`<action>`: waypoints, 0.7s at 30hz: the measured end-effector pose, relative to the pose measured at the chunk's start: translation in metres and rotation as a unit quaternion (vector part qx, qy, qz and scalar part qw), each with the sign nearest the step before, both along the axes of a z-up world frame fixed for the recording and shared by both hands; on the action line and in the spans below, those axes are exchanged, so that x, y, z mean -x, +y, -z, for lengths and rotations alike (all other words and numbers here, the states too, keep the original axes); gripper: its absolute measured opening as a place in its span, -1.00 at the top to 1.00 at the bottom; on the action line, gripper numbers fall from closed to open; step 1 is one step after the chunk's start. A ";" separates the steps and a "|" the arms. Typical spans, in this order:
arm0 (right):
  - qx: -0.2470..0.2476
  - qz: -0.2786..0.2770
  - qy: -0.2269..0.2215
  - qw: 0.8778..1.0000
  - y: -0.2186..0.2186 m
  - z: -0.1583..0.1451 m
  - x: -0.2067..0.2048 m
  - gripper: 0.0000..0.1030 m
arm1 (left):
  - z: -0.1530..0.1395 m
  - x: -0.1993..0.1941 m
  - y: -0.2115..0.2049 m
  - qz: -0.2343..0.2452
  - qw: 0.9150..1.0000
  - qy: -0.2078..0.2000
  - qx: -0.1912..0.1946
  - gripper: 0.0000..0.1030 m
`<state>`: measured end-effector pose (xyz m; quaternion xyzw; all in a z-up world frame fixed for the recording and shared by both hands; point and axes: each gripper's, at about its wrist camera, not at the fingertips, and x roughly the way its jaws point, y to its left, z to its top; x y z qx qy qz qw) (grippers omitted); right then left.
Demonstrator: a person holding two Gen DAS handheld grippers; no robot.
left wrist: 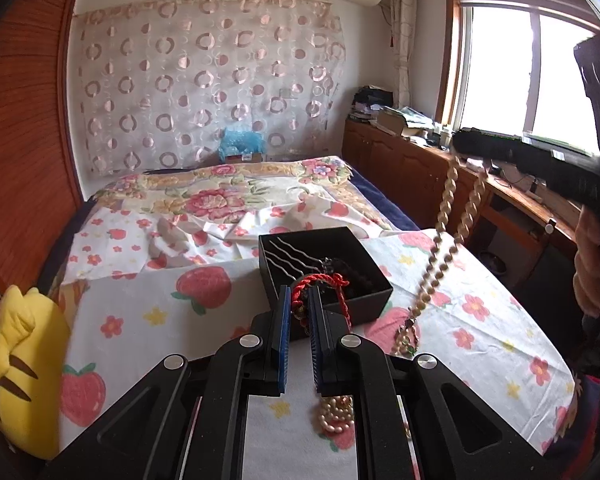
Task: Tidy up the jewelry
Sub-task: 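Carry the red necklace into the black box with left while right drops pearls in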
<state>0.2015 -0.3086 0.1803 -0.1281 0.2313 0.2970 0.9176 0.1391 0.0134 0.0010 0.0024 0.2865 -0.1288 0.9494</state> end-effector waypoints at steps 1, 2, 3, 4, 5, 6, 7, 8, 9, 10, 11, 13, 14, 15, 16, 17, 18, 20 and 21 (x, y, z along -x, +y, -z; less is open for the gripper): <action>-0.007 0.005 -0.002 1.000 0.000 -0.003 -0.004 0.83 | -0.001 -0.001 0.000 0.000 1.000 -0.001 -0.001 0.85; -0.013 0.008 -0.002 1.000 -0.001 -0.005 -0.008 0.83 | -0.002 -0.003 0.001 -0.001 1.000 -0.002 -0.002 0.85; -0.021 0.011 0.001 1.000 -0.002 -0.007 -0.012 0.83 | -0.002 -0.005 0.001 -0.001 1.000 -0.002 -0.002 0.85; -0.029 0.012 0.004 0.999 -0.002 -0.008 -0.018 0.83 | -0.002 -0.007 0.001 -0.002 1.000 -0.002 -0.003 0.85; -0.032 0.013 0.006 0.999 -0.001 -0.010 -0.021 0.83 | -0.002 -0.009 0.001 -0.003 1.000 -0.002 -0.004 0.85; -0.034 0.015 0.007 0.999 0.001 -0.011 -0.026 0.83 | -0.002 -0.010 0.001 -0.004 1.000 -0.001 -0.004 0.85; -0.036 0.017 0.007 0.999 0.002 -0.013 -0.031 0.83 | -0.002 -0.013 0.001 -0.004 1.000 -0.001 -0.005 0.85; -0.039 0.019 0.007 0.999 0.004 -0.014 -0.035 0.83 | -0.003 -0.015 0.000 -0.004 1.000 0.000 -0.007 0.85; -0.041 0.019 0.007 0.999 0.006 -0.015 -0.037 0.83 | -0.003 -0.015 0.000 -0.005 1.000 -0.001 -0.008 0.85; -0.043 0.020 0.006 0.999 0.007 -0.018 -0.042 0.83 | -0.003 -0.017 -0.001 -0.005 1.000 -0.002 -0.010 0.85; -0.044 0.021 0.004 0.999 0.008 -0.020 -0.043 0.83 | -0.003 -0.019 -0.001 -0.005 1.000 -0.002 -0.010 0.85; -0.044 0.023 -0.001 0.999 0.011 -0.023 -0.047 0.83 | -0.004 -0.022 -0.001 -0.006 1.000 -0.003 -0.013 0.85; -0.045 0.025 -0.007 0.999 0.012 -0.026 -0.049 0.83 | -0.004 -0.023 -0.001 -0.006 1.000 -0.003 -0.013 0.85; -0.046 0.025 -0.009 0.999 0.013 -0.029 -0.050 0.83 | -0.003 -0.025 -0.001 -0.007 1.000 -0.002 -0.013 0.85; -0.047 0.026 -0.011 0.998 0.014 -0.031 -0.052 0.83 | -0.004 -0.023 -0.001 -0.006 1.000 -0.002 -0.013 0.85; -0.048 0.028 -0.012 0.998 0.014 -0.033 -0.055 0.83 | -0.004 -0.025 -0.002 -0.007 1.000 -0.001 -0.013 0.85; -0.048 0.029 -0.012 0.998 0.015 -0.033 -0.056 0.83 | -0.003 -0.026 -0.001 -0.007 1.000 -0.001 -0.014 0.85; -0.046 0.031 -0.009 0.998 0.016 -0.031 -0.058 0.83 | -0.003 -0.026 -0.001 -0.008 1.000 0.000 -0.013 0.85; -0.044 0.032 -0.007 0.999 0.016 -0.028 -0.059 0.83 | -0.003 -0.027 0.000 -0.008 1.000 0.001 -0.012 0.85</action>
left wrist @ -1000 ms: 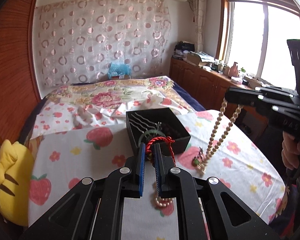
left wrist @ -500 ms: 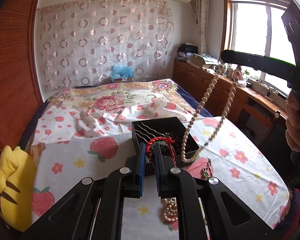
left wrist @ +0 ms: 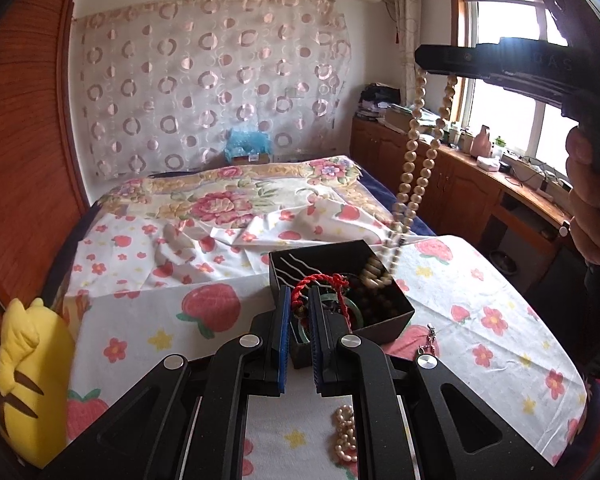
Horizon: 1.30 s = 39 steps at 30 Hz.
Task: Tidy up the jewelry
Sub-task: 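Carry the red necklace into the black box with left while right drops pearls in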
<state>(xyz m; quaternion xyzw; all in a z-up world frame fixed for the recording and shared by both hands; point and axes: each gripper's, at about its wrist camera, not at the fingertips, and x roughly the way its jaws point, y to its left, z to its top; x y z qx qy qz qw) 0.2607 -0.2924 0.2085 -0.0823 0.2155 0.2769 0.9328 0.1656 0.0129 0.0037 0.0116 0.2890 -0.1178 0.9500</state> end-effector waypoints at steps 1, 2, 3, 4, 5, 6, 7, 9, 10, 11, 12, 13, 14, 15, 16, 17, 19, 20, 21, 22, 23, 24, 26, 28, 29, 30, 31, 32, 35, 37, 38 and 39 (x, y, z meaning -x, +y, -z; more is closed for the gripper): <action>0.003 0.000 0.002 1.000 0.001 0.004 -0.001 0.83 | 0.000 -0.001 0.000 0.000 1.000 0.000 0.000 0.85; 0.005 0.000 0.005 1.000 0.001 0.008 -0.002 0.83 | 0.000 -0.001 0.000 0.001 1.000 -0.001 0.000 0.85; 0.006 -0.001 0.010 1.000 0.002 0.014 -0.004 0.83 | 0.000 -0.002 0.001 0.002 1.000 -0.001 -0.001 0.85; 0.008 -0.001 0.015 1.000 0.003 0.019 -0.005 0.83 | 0.001 -0.005 0.000 0.002 1.000 -0.001 -0.002 0.85; 0.011 -0.001 0.021 1.000 0.003 0.027 -0.008 0.83 | 0.001 -0.007 0.000 0.002 1.000 0.000 -0.002 0.85; 0.015 0.000 0.028 1.000 0.004 0.034 -0.011 0.83 | 0.002 -0.010 -0.001 0.002 1.000 0.001 -0.003 0.85; 0.017 0.000 0.033 0.999 0.005 0.040 -0.013 0.83 | 0.003 -0.012 -0.001 0.002 1.000 0.002 -0.003 0.85; 0.022 0.000 0.045 0.999 0.006 0.054 -0.018 0.83 | 0.005 -0.016 -0.002 0.003 1.000 0.004 -0.004 0.85; 0.024 -0.001 0.050 0.998 0.006 0.061 -0.019 0.83 | 0.006 -0.019 -0.002 0.003 1.000 0.005 -0.004 0.85; 0.026 -0.002 0.053 0.998 0.007 0.065 -0.019 0.83 | 0.008 -0.019 -0.003 0.004 1.000 0.007 -0.004 0.85; 0.026 -0.003 0.057 0.998 0.006 0.070 -0.019 0.83 | 0.009 -0.021 -0.003 0.005 1.000 0.008 -0.005 0.85; 0.027 -0.004 0.060 0.998 0.006 0.074 -0.019 0.83 | 0.010 -0.024 -0.004 0.005 1.000 0.008 -0.006 0.85; 0.028 -0.005 0.064 0.998 0.006 0.078 -0.018 0.83 | 0.011 -0.027 -0.005 0.006 1.000 0.009 -0.007 0.85; 0.031 -0.007 0.067 0.997 0.005 0.082 -0.018 0.83 | 0.012 -0.030 -0.006 0.007 1.000 0.011 -0.008 0.85; 0.035 -0.008 0.070 0.997 0.005 0.086 -0.018 0.83 | 0.012 -0.032 -0.007 0.007 1.000 0.011 -0.008 0.85; 0.036 -0.009 0.073 0.997 0.004 0.088 -0.018 0.83 | 0.013 -0.035 -0.008 0.008 1.000 0.011 -0.009 0.85; 0.039 -0.013 0.080 0.996 0.003 0.093 -0.017 0.83 | 0.014 -0.040 -0.012 0.010 1.000 0.011 -0.013 0.85; 0.041 -0.015 0.083 0.996 0.003 0.095 -0.018 0.83 | 0.014 -0.042 -0.014 0.012 1.000 0.012 -0.014 0.85; 0.042 -0.016 0.085 0.995 0.003 0.096 -0.018 0.83 | 0.017 -0.044 -0.013 0.013 1.000 0.012 -0.014 0.85; 0.042 -0.019 0.086 0.995 0.004 0.097 -0.018 0.83 | 0.018 -0.047 -0.015 0.014 1.000 0.014 -0.015 0.85; 0.043 -0.021 0.086 0.995 0.003 0.098 -0.017 0.83 | 0.020 -0.051 -0.016 0.015 1.000 0.016 -0.015 0.85; 0.044 -0.024 0.086 0.995 0.003 0.099 -0.017 0.83 | 0.021 -0.053 -0.017 0.015 1.000 0.018 -0.016 0.85; 0.043 -0.029 0.086 0.995 0.003 0.101 -0.017 0.83 | 0.025 -0.060 -0.020 0.017 0.999 0.023 -0.016 0.85; 0.045 -0.031 0.085 0.995 0.002 0.102 -0.018 0.83 | 0.028 -0.065 -0.021 0.018 0.999 0.028 -0.015 0.85; 0.047 -0.032 0.086 0.995 0.002 0.103 -0.020 0.83 | 0.031 -0.067 -0.021 0.019 0.999 0.030 -0.015 0.85; 0.047 -0.032 0.086 0.995 0.002 0.105 -0.020 0.83 | 0.032 -0.068 -0.022 0.019 0.999 0.032 -0.016 0.85; 0.047 -0.032 0.089 0.994 0.002 0.107 -0.022 0.83 | 0.034 -0.071 -0.023 0.020 0.999 0.034 -0.016 0.85; 0.047 -0.032 0.093 0.994 0.001 0.109 -0.024 0.83 | 0.035 -0.073 -0.023 0.020 0.999 0.036 -0.017 0.85; 0.046 -0.031 0.103 0.993 0.000 0.115 -0.030 0.82 | 0.042 -0.079 -0.023 0.021 0.999 0.043 -0.017 0.85; 0.042 -0.031 0.110 0.993 -0.001 0.120 -0.033 0.82 | 0.045 -0.081 -0.024 0.021 0.999 0.047 -0.018 0.85; 0.042 -0.031 0.112 0.992 -0.001 0.121 -0.034 0.82 | 0.046 -0.082 -0.024 0.021 0.998 0.048 -0.018 0.85; 0.042 -0.031 0.112 0.992 -0.001 0.122 -0.035 0.82 | 0.048 -0.083 -0.025 0.022 0.998 0.050 -0.018 0.85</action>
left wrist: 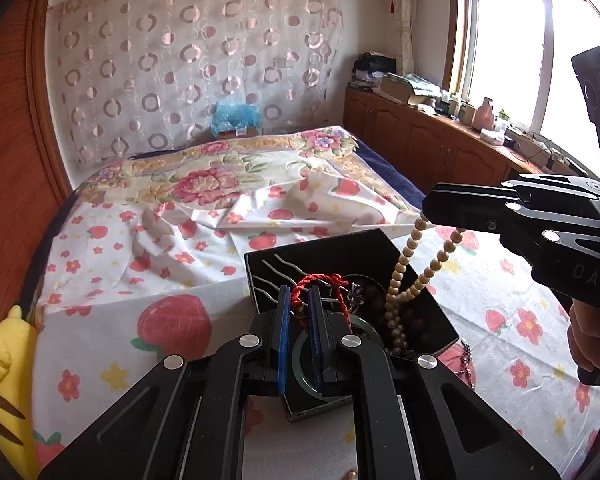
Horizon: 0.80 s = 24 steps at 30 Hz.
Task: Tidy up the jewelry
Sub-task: 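Carry the red necklace into the black box with left while right drops pearls in, then open both tools over the box and move back to the remaining jewelry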
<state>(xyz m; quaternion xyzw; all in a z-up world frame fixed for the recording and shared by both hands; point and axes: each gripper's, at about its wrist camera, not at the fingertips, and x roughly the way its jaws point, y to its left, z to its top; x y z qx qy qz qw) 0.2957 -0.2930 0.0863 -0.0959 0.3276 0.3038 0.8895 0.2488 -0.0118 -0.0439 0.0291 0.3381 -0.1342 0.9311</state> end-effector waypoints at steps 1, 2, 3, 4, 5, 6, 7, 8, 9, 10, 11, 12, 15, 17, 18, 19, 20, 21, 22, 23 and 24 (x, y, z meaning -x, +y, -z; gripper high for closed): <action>0.001 0.001 0.001 1.000 0.000 0.001 -0.001 0.82 | 0.001 -0.001 -0.001 0.001 1.000 0.002 -0.001 0.85; 0.001 0.001 0.001 1.000 0.000 0.002 -0.002 0.82 | 0.002 -0.002 -0.001 0.002 1.000 0.003 -0.001 0.85; 0.000 0.002 0.002 1.000 0.000 0.002 -0.003 0.69 | 0.003 -0.003 -0.001 0.003 1.000 0.004 0.000 0.85; -0.001 0.004 0.002 1.000 -0.001 0.002 -0.004 0.43 | 0.003 -0.003 -0.001 0.003 1.000 0.005 0.000 0.85; -0.005 0.005 0.002 1.000 -0.002 0.001 -0.005 0.34 | 0.004 -0.003 -0.002 0.004 1.000 0.006 0.000 0.84; -0.006 0.006 0.003 1.000 -0.004 0.001 -0.005 0.32 | 0.005 -0.005 -0.002 0.005 1.000 0.007 0.000 0.84; -0.005 0.008 0.003 1.000 -0.005 0.002 -0.004 0.32 | 0.005 -0.005 -0.003 0.005 1.000 0.008 0.000 0.84; -0.004 0.009 0.002 1.000 -0.007 0.002 -0.004 0.32 | 0.006 -0.005 -0.004 0.007 1.000 0.010 -0.001 0.84; -0.004 0.011 0.003 1.000 -0.009 0.003 -0.004 0.32 | 0.006 -0.005 -0.004 0.008 1.000 0.011 -0.001 0.84; -0.003 0.012 0.004 1.000 -0.010 0.003 -0.005 0.32 | 0.007 -0.005 -0.005 0.010 1.000 0.013 -0.001 0.84; -0.001 0.015 0.004 1.000 -0.012 0.004 -0.004 0.32 | 0.007 -0.005 -0.007 0.013 1.000 0.015 -0.001 0.84; 0.001 0.016 0.005 1.000 -0.014 0.005 -0.003 0.32 | 0.006 -0.005 -0.007 0.015 1.000 0.016 -0.001 0.84; 0.005 0.020 0.007 1.000 -0.017 0.007 0.000 0.32 | 0.005 -0.003 -0.010 0.020 1.000 0.015 -0.003 0.83; 0.007 0.022 0.008 1.000 -0.019 0.008 0.003 0.32 | 0.003 0.000 -0.012 0.023 1.000 0.014 -0.004 0.81; 0.008 0.021 0.008 1.000 -0.019 0.008 0.004 0.32 | 0.003 0.001 -0.013 0.023 1.000 0.014 -0.005 0.78; 0.008 0.021 0.007 1.000 -0.020 0.008 0.007 0.32 | 0.002 0.002 -0.013 0.022 1.000 0.013 -0.006 0.60; 0.007 0.021 0.007 1.000 -0.020 0.008 0.005 0.32 | 0.002 0.003 -0.013 0.022 1.000 0.011 -0.006 0.46; 0.008 0.021 0.006 1.000 -0.021 0.008 0.006 0.32 | 0.001 0.006 -0.013 0.022 1.000 0.009 -0.007 0.45; 0.009 0.021 0.006 1.000 -0.022 0.008 0.008 0.32 | 0.000 0.008 -0.013 0.022 1.000 0.008 -0.008 0.45; 0.009 0.021 0.006 1.000 -0.022 0.009 0.009 0.32 | 0.000 0.007 -0.013 0.022 1.000 0.009 -0.007 0.45; 0.009 0.021 0.006 1.000 -0.022 0.008 0.008 0.32 | 0.000 0.009 -0.013 0.021 1.000 0.009 -0.008 0.44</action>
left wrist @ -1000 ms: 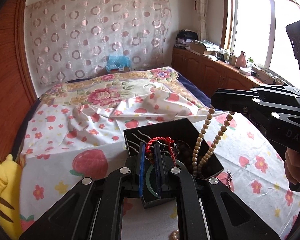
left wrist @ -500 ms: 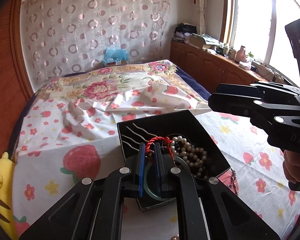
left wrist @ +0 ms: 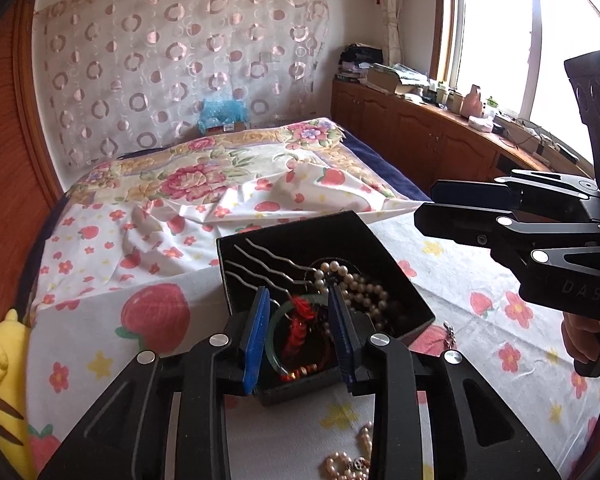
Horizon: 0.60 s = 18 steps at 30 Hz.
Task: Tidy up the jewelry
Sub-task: 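Open both tools over the box and move back to the remaining jewelry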
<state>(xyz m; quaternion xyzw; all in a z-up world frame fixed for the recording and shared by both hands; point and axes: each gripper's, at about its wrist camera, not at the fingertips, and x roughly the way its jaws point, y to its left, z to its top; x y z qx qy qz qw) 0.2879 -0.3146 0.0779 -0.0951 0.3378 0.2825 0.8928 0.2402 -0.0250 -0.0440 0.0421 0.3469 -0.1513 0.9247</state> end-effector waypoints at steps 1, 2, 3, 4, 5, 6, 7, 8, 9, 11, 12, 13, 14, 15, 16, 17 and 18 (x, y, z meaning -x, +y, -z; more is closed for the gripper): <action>0.001 0.001 0.000 1.000 -0.001 0.000 0.003 0.32 | 0.000 0.002 0.000 -0.001 1.000 0.000 -0.001 0.43; 0.002 0.001 -0.001 1.000 -0.002 0.000 0.004 0.32 | -0.001 0.005 0.000 -0.001 1.000 -0.001 -0.001 0.43; 0.003 0.002 -0.001 1.000 -0.004 0.000 0.007 0.32 | -0.002 0.005 0.000 -0.001 1.000 -0.001 -0.001 0.43; 0.005 0.003 -0.002 1.000 -0.005 0.001 0.010 0.32 | -0.002 0.008 0.000 -0.001 1.000 -0.001 -0.002 0.43; 0.006 0.005 -0.003 1.000 -0.006 0.000 0.014 0.32 | -0.003 0.011 0.002 -0.001 1.000 -0.002 -0.002 0.43; 0.008 0.006 -0.004 1.000 -0.007 -0.001 0.017 0.32 | -0.004 0.016 0.002 -0.001 1.000 -0.004 -0.002 0.43; 0.008 0.007 -0.005 1.000 -0.008 -0.001 0.020 0.32 | -0.005 0.020 0.003 -0.001 1.000 -0.005 -0.002 0.43; 0.008 0.008 -0.006 1.000 -0.011 -0.002 0.024 0.32 | -0.005 0.024 0.003 -0.001 1.000 -0.006 -0.002 0.43; 0.008 0.009 -0.007 1.000 -0.013 -0.003 0.027 0.32 | -0.005 0.029 0.003 -0.001 1.000 -0.007 -0.002 0.43; 0.009 0.011 -0.007 1.000 -0.015 -0.003 0.034 0.32 | -0.005 0.039 0.005 -0.001 1.000 -0.009 -0.003 0.42; 0.011 0.012 -0.007 1.000 -0.015 -0.003 0.038 0.32 | -0.004 0.043 0.004 -0.002 1.000 -0.009 -0.003 0.42; 0.013 0.014 -0.008 1.000 -0.016 -0.002 0.041 0.32 | -0.003 0.047 0.004 -0.002 1.000 -0.010 -0.003 0.42; 0.015 0.015 -0.008 1.000 -0.016 -0.001 0.044 0.32 | -0.003 0.052 0.004 -0.003 1.000 -0.011 -0.003 0.42; 0.017 0.016 -0.008 1.000 -0.017 -0.001 0.047 0.32 | -0.003 0.057 0.004 -0.003 1.000 -0.012 -0.004 0.42; 0.018 0.018 -0.007 1.000 -0.019 0.001 0.050 0.32 | -0.003 0.062 0.004 -0.004 1.000 -0.013 -0.004 0.42; 0.019 0.019 -0.005 1.000 -0.020 0.002 0.053 0.32 | -0.002 0.067 0.005 -0.005 1.000 -0.013 -0.004 0.42; 0.020 0.020 -0.003 1.000 -0.021 0.004 0.055 0.32 | -0.002 0.072 0.007 -0.006 1.000 -0.013 -0.004 0.42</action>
